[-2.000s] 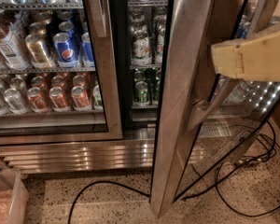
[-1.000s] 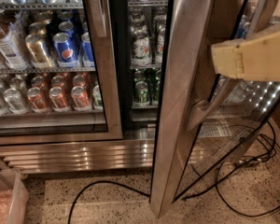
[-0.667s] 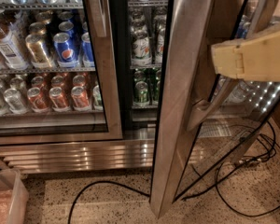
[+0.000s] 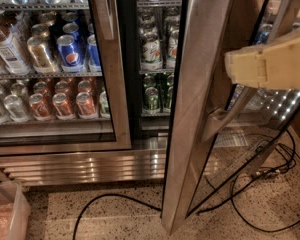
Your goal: Open right fridge door
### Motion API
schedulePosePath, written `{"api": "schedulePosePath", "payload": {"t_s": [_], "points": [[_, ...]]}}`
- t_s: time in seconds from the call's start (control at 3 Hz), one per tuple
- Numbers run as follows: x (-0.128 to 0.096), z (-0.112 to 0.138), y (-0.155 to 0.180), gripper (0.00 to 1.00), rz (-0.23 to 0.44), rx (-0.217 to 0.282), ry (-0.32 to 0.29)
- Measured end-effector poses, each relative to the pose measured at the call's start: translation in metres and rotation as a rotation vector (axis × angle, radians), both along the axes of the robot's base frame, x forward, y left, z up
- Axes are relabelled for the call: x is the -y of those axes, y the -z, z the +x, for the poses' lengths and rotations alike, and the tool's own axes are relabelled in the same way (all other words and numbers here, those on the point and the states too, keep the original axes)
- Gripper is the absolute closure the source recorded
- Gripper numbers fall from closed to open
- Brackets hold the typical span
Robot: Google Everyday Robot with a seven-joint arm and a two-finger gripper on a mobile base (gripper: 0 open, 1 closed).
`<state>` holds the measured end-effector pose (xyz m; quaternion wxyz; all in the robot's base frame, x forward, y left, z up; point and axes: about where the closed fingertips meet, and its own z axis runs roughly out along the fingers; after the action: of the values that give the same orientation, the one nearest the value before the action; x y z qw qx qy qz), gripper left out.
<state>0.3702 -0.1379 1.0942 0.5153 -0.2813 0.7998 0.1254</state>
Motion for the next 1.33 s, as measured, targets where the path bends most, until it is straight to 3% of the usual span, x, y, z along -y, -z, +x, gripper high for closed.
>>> {"api": "schedulePosePath", "payload": {"t_s": [1.0,1.33], "points": [[0.0,0.0,0.0,0.23,0.0,0.0,0.0],[0.0,0.0,0.0,0.05,0.0,0.0,0.0]]}}
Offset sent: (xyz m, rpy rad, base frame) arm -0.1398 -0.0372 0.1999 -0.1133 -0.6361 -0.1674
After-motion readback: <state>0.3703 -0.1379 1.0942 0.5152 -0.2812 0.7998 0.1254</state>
